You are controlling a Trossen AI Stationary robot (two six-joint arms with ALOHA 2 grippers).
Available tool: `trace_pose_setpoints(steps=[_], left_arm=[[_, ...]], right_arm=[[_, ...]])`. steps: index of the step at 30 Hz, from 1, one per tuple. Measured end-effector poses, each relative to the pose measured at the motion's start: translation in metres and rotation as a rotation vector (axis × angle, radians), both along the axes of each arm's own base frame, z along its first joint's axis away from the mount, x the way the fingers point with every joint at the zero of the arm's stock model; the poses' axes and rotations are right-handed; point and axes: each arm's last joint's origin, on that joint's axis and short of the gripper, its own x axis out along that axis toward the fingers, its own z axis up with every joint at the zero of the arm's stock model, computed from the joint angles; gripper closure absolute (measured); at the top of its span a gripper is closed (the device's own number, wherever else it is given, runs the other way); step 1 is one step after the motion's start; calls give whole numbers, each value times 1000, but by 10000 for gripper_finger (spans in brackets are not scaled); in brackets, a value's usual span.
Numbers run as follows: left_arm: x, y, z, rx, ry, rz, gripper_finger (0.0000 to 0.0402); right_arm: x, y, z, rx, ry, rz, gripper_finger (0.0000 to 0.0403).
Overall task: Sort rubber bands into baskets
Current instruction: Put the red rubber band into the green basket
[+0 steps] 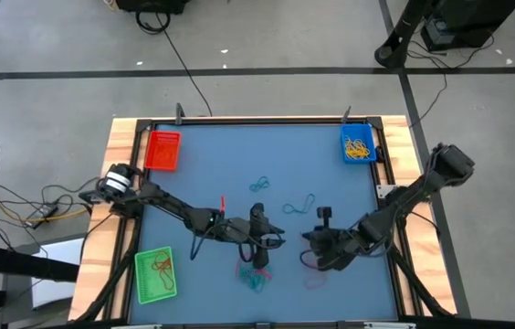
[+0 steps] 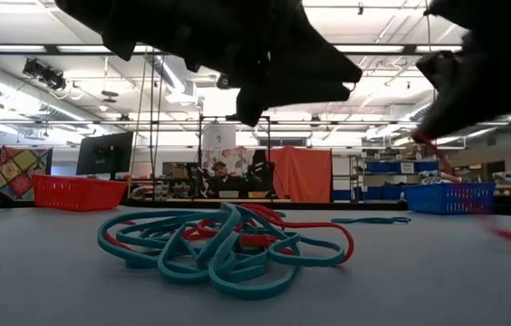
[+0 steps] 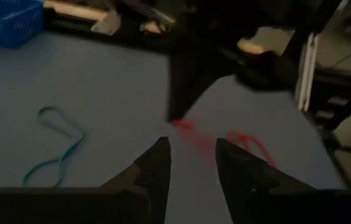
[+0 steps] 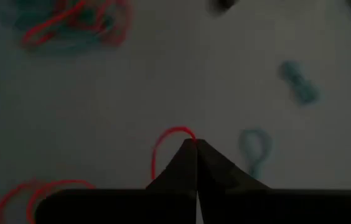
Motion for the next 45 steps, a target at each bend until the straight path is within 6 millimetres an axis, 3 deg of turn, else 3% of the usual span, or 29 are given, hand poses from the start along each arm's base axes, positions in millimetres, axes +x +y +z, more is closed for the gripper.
trace_pose_setpoints(steps=[11, 22, 25, 30, 38, 45], left_arm=[[8, 8, -13, 5, -37, 70, 271], [15, 28, -14, 35, -66, 133, 273], [15, 29, -15, 78, -52, 128, 294], [13, 29, -17, 150, 1, 102, 382], [0, 32, -1, 207, 118, 85, 398], [-26, 35, 36, 254, 201, 62, 399]], right_arm=[[22, -15, 26, -129, -227, -30, 399], [34, -27, 34, -149, -309, -89, 400], [34, -27, 34, -154, -320, -115, 400], [34, -27, 35, -139, -338, -146, 400], [34, -28, 36, -113, -352, -163, 378], [39, -33, 35, 2, -360, -183, 369]])
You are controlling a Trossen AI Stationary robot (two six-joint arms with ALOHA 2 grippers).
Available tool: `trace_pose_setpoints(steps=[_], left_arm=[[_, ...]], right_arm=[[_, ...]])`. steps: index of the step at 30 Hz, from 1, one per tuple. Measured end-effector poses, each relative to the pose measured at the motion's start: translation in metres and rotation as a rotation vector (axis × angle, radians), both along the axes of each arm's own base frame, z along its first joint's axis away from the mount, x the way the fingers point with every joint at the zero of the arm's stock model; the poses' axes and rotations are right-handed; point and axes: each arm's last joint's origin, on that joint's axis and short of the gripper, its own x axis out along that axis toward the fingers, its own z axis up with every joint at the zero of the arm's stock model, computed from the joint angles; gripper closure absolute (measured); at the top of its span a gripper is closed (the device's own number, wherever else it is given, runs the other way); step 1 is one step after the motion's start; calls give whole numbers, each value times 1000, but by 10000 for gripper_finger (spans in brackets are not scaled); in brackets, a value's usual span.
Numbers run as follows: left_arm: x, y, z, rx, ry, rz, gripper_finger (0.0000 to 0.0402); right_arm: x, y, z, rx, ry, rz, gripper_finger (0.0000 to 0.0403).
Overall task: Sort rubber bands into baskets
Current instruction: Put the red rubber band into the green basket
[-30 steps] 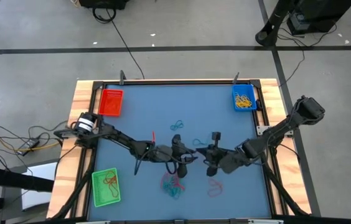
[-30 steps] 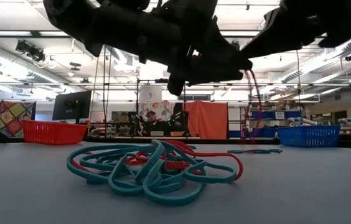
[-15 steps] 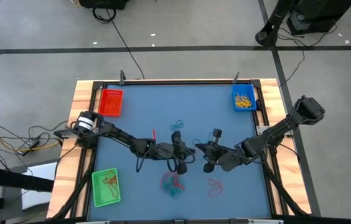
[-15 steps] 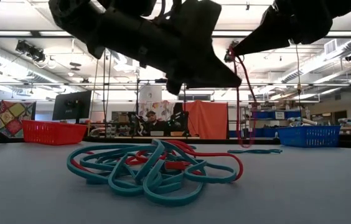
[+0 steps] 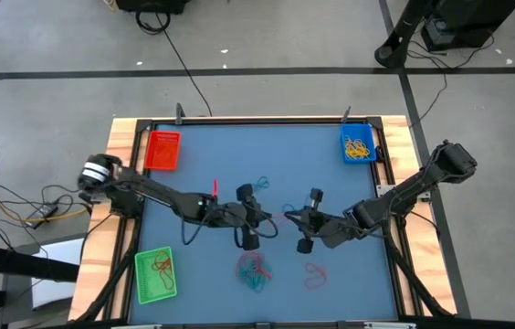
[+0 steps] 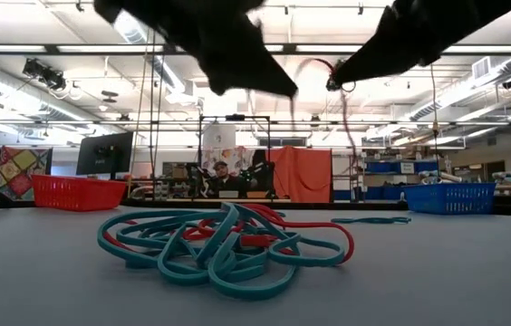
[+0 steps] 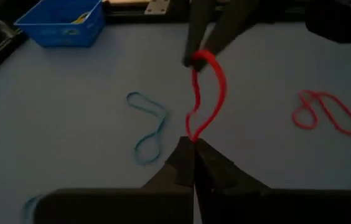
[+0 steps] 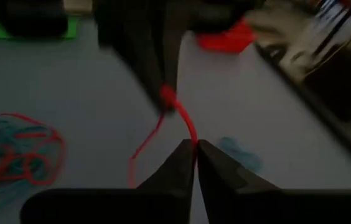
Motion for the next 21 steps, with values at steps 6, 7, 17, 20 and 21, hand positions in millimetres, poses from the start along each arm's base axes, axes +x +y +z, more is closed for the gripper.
trace_pose_setpoints(steps=[6, 7, 17, 20, 21], left_arm=[[-35, -2, 37, 13, 51, 13, 400], [-42, -3, 42, 9, 59, 17, 400], [-102, -8, 62, -75, 236, 110, 401], [-120, -12, 57, -95, 347, 149, 401], [-124, -14, 56, -110, 376, 156, 401]], right_arm=[[8, -13, -2, 176, 33, 63, 327], [9, -15, -2, 194, 34, 69, 318], [38, -19, -9, 357, -116, 179, 244], [52, -17, -28, 408, -138, 190, 233], [55, -16, -34, 421, -139, 191, 230]])
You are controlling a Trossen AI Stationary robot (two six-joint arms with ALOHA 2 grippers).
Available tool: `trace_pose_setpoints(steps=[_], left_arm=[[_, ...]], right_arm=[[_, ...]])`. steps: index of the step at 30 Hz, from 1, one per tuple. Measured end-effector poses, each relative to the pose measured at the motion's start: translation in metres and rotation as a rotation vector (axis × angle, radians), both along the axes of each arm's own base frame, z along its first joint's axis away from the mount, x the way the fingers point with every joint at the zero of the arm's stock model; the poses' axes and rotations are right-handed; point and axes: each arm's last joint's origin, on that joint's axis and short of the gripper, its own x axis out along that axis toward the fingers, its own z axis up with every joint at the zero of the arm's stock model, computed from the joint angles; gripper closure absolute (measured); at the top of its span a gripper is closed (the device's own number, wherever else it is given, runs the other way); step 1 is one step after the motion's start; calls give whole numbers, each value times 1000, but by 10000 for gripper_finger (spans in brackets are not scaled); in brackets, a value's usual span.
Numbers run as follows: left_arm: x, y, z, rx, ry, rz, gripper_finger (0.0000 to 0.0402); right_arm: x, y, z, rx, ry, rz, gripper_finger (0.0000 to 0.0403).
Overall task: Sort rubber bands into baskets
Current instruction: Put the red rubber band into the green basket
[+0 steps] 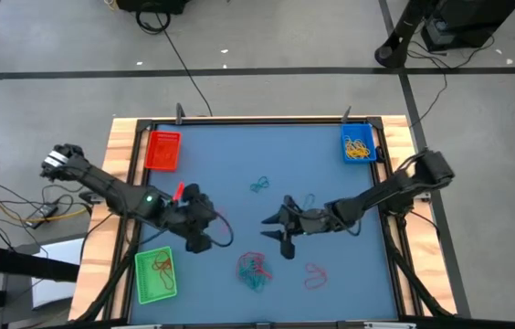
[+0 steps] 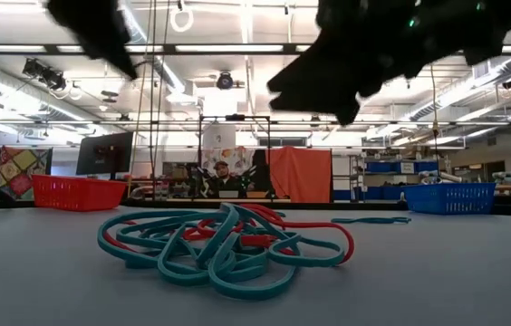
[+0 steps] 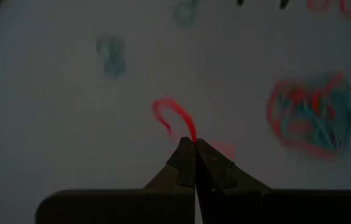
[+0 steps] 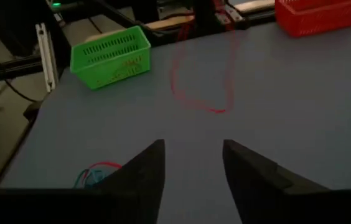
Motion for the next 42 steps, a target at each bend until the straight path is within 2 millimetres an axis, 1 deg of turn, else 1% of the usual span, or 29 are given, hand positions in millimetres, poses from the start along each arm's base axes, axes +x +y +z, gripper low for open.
trace_pose_setpoints(steps=[4, 9, 15, 18, 22, 27, 32, 39, 42], left_arm=[[-20, -10, -8, -27, 148, 16, 401], [-43, -23, -13, -111, 310, 22, 401], [-73, -45, -15, -262, 542, -35, 400], [-83, -56, -15, -301, 588, -61, 399], [-94, -65, -15, -357, 645, -9, 399], [-111, -70, -15, -351, 735, 61, 399], [-121, -73, -15, -361, 802, 104, 399], [-119, -86, -14, -496, 800, 77, 399], [-116, -91, -13, -542, 773, 58, 399]], right_arm=[[8, 3, -22, 23, 10, -12, 227], [11, 4, -40, 55, 37, -48, 232], [11, 11, -45, 95, 43, -49, 237], [9, 15, -45, 101, 38, -43, 239], [7, 21, -44, 111, 30, -59, 240], [5, 27, -43, 131, 20, -64, 241], [4, 28, -43, 122, 15, -81, 241], [4, 28, -43, 114, 11, -94, 243], [4, 28, -43, 111, 12, -93, 242]])
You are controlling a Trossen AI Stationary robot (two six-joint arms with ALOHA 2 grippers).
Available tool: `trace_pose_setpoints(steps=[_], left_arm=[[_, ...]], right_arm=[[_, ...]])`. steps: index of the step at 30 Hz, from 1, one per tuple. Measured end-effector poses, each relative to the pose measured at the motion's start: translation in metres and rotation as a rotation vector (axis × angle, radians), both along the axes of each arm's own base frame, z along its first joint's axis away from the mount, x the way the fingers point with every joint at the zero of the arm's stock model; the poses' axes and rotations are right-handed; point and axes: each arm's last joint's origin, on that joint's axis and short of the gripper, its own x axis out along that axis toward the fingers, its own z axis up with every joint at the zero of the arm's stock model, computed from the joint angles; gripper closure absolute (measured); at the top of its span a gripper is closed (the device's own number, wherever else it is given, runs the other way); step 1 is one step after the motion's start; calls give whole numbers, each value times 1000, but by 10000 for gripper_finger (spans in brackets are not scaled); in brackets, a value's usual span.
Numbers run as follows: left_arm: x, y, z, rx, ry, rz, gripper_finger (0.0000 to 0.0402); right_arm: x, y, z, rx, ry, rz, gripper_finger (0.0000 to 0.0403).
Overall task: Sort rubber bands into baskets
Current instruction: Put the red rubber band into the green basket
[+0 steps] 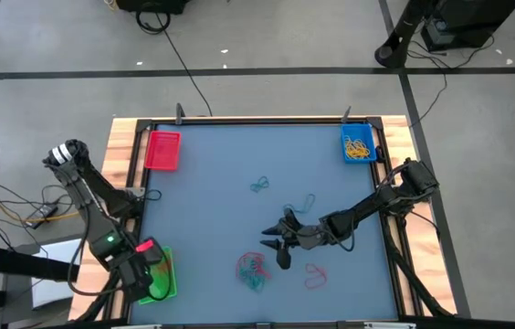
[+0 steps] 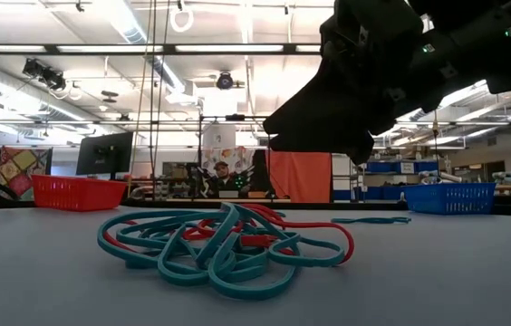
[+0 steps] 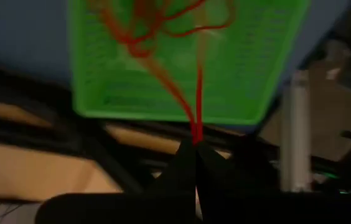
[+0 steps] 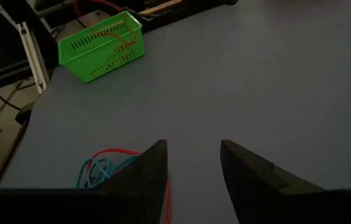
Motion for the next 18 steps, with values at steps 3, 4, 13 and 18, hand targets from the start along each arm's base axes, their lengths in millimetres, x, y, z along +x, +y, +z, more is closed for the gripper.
trace_pose_setpoints(steps=[3, 4, 13, 18], left_arm=[[0, -2, 1, -41, 51, 19, 399], [-2, -1, 1, -40, 98, 32, 399], [-6, 5, -2, 9, 180, 68, 399], [3, 9, -3, 71, 57, 114, 398]], right_arm=[[0, 0, 0, -2, 4, 0, 241], [0, 0, -1, -4, 7, 1, 242], [0, -4, -3, -75, 40, 19, 242], [2, -11, -4, -112, 50, 38, 241]])
